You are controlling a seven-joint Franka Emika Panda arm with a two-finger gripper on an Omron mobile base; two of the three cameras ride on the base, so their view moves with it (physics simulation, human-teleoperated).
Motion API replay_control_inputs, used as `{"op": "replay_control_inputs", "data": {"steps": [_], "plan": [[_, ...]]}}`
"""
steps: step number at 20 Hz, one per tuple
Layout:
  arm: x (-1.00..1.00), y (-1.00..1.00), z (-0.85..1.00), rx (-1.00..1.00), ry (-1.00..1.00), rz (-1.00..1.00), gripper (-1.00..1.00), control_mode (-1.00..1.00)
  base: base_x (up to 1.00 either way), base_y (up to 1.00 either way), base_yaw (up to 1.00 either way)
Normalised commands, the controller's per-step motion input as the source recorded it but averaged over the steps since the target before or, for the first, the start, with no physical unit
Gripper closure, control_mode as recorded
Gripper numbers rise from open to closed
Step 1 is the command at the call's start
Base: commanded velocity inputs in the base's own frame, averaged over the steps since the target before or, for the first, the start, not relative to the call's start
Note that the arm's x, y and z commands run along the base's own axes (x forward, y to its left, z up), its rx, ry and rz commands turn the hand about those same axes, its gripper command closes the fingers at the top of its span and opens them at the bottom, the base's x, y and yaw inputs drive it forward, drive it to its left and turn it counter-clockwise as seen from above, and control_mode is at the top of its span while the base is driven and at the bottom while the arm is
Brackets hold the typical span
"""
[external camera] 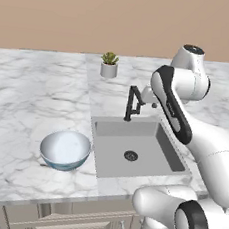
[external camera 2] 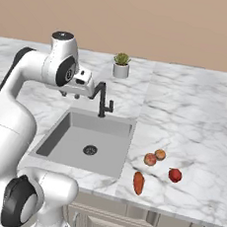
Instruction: There is a mixed pile of frozen fruits and vegetables on the counter. Locate all the frozen vegetables and place the items in a bowl on the counter. Take all the frozen fruits and defrost them in a running sink.
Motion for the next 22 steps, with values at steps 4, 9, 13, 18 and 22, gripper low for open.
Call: {"op": "replay_control_inputs", "data": {"steps": [4,9,13,18,22], "plan": [[-0.10,-0.03,0.00,0.00,-0.01,0.00,-1.00,-1.00,0.00,0.00,0.00],[-0.36,-0.26,-0.01,-0.01,-0.01,0.00,-1.00,-1.00,0.00,0.00,0.00],[-0.34,-0.46,-0.03,-0.05,0.00,-0.01,-1.00,-1.00,0.00,0.00,0.00],[-0.37,-0.58,-0.08,-0.04,0.00,-0.02,-1.00,-1.00,0.00,0.00,0.00],[-0.28,-0.57,-0.07,0.00,0.03,-0.06,-1.00,-1.00,0.00,0.00,0.00]]}}
